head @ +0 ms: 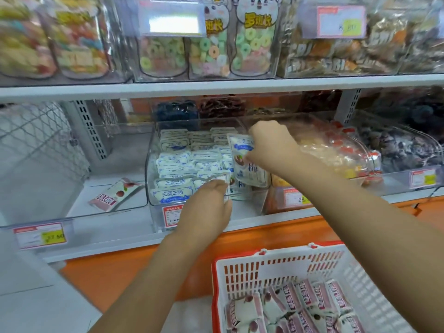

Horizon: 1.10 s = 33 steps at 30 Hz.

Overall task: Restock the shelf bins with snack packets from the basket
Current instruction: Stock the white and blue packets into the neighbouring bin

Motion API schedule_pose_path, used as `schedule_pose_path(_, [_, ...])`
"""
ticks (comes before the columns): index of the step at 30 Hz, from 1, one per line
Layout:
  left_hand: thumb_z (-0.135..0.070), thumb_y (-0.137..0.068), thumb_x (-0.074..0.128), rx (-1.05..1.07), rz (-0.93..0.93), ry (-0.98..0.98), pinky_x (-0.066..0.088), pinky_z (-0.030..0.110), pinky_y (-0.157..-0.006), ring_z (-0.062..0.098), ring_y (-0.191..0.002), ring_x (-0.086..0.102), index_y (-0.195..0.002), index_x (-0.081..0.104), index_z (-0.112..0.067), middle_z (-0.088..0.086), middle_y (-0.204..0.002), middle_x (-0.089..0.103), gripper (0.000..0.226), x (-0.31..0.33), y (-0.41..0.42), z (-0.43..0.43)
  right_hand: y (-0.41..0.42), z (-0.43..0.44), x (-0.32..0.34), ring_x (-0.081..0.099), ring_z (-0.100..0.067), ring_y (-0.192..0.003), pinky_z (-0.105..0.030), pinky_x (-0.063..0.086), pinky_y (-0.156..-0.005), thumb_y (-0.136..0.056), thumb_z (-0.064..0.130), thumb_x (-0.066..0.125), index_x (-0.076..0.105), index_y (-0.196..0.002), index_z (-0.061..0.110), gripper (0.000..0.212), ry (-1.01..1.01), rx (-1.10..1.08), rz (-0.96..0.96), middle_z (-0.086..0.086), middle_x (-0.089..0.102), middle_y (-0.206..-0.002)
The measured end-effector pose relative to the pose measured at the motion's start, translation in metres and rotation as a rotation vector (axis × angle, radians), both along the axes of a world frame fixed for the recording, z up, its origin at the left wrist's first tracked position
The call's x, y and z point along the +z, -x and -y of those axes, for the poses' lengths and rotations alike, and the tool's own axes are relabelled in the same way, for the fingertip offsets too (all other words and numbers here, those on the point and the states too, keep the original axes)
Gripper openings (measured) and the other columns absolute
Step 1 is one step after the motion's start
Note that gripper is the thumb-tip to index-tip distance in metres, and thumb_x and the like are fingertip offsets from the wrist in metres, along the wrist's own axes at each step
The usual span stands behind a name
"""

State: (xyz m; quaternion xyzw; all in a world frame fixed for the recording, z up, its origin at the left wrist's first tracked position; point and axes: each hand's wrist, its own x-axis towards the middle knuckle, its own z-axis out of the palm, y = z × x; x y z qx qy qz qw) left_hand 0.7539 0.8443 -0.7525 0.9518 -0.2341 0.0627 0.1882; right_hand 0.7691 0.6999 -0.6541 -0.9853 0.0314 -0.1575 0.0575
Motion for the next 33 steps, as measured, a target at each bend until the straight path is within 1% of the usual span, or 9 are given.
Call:
schedule_pose_path(3, [-0.027, -0.098, 0.043, -0.015, 0.022, 0.016, 0.029, 0.027, -0.109, 0.015, -0.136, 0.034, -0.144, 0.037, -0.015, -0.001, -0.149, 0.038, 0.048, 0.000, -0.002, -0.007, -0.018, -0.005, -0.022, 0.049, -0.026, -0.072, -0.027, 0.039, -0.064, -0.078, 0.017, 0.075, 0.056, -0.083, 0.007, 0.022, 0.033, 0.001, -0.108, -0.008, 0.055, -0.080])
schedule_pose_path(7, [-0.026, -0.098, 0.043, -0.046, 0.063, 0.005, 0.029, 0.026, -0.107, 0.014, -0.134, 0.036, -0.143, 0.040, -0.015, -0.002, -0.147, 0.040, 0.047, -0.002, -0.002, -0.010, -0.032, -0.003, -0.052, 0.045, -0.020, -0.078, -0.025, 0.035, -0.061, -0.076, 0.020, 0.077, 0.044, -0.062, 0.012, 0.038, 0.026, 0.028, -0.260, 0.000, 0.044, -0.064])
schedule_pose_path(11, [-0.027, -0.099, 0.042, -0.056, 0.083, -0.008, 0.026, 0.025, -0.109, 0.014, -0.137, 0.033, -0.145, 0.036, -0.015, -0.002, -0.151, 0.036, 0.048, -0.004, -0.002, -0.012, -0.040, -0.007, -0.059, 0.050, -0.026, -0.077, -0.024, 0.035, -0.054, -0.084, 0.001, 0.057, 0.044, -0.066, 0.010, 0.025, 0.118, 0.061, -0.329, -0.001, 0.040, -0.063])
schedule_pose_path(15, [-0.027, -0.099, 0.040, -0.079, 0.111, -0.003, 0.024, 0.021, -0.107, 0.012, -0.137, 0.031, -0.145, 0.036, -0.016, -0.003, -0.151, 0.035, 0.047, -0.006, 0.004, -0.013, -0.036, -0.009, -0.060, 0.056, -0.031, -0.107, -0.031, 0.043, -0.075, -0.086, -0.006, 0.047, 0.053, -0.085, 0.007, 0.015, 0.172, 0.080, -0.344, -0.013, 0.056, -0.103])
schedule_pose_path(18, [-0.024, -0.100, 0.040, -0.098, 0.150, 0.061, 0.022, 0.019, -0.106, 0.011, -0.135, 0.034, -0.143, 0.040, -0.016, -0.003, -0.148, 0.039, 0.044, -0.010, 0.014, -0.015, -0.019, -0.012, -0.065, 0.037, -0.034, -0.124, -0.035, 0.044, -0.082, -0.082, -0.009, 0.054, 0.050, -0.115, 0.003, 0.036, 0.246, 0.025, -0.140, -0.017, 0.037, -0.130])
schedule_pose_path(22, [-0.018, -0.094, 0.047, -0.152, 0.204, 0.160, 0.034, 0.019, -0.095, 0.016, -0.117, 0.053, -0.127, 0.059, -0.012, 0.002, -0.128, 0.059, 0.036, -0.019, 0.029, -0.019, 0.002, -0.006, -0.071, 0.044, -0.030, -0.111, -0.029, 0.030, -0.068, -0.087, 0.001, 0.055, 0.045, -0.117, 0.006, 0.032, 0.192, 0.095, 0.147, -0.014, 0.043, -0.122])
schedule_pose_path(24, [-0.021, -0.091, 0.047, -0.179, 0.209, 0.181, 0.039, 0.021, -0.089, 0.015, -0.105, 0.058, -0.116, 0.065, -0.013, 0.001, -0.115, 0.065, 0.032, -0.025, 0.036, -0.021, 0.021, 0.003, -0.075, 0.055, -0.030, -0.096, -0.031, 0.030, -0.063, -0.094, 0.019, 0.054, 0.052, -0.106, 0.007, 0.017, 0.093, 0.156, 0.203, -0.011, 0.053, -0.108])
schedule_pose_path(28, [-0.031, -0.100, 0.040, -0.198, 0.080, 0.053, 0.036, 0.017, -0.089, 0.005, -0.108, 0.054, -0.119, 0.060, -0.025, -0.011, -0.118, 0.061, 0.029, -0.043, 0.052, -0.020, 0.072, 0.029, -0.110, 0.056, -0.028, -0.054, -0.029, 0.029, -0.048, -0.091, 0.031, 0.059, 0.054, -0.074, 0.012, 0.026, 0.019, 0.279, 0.235, -0.006, 0.057, -0.068])
schedule_pose_path(33, [-0.033, -0.100, 0.039, -0.263, -0.157, -0.134, 0.046, 0.021, -0.086, 0.004, -0.098, 0.056, -0.114, 0.060, -0.027, -0.011, -0.115, 0.062, 0.026, -0.083, 0.064, -0.005, 0.111, 0.077, -0.186, 0.050, -0.017, -0.064, -0.023, 0.029, -0.050, -0.098, 0.040, 0.046, 0.048, -0.079, 0.019, 0.028, -0.086, 0.048, -0.248, 0.003, 0.052, -0.072])
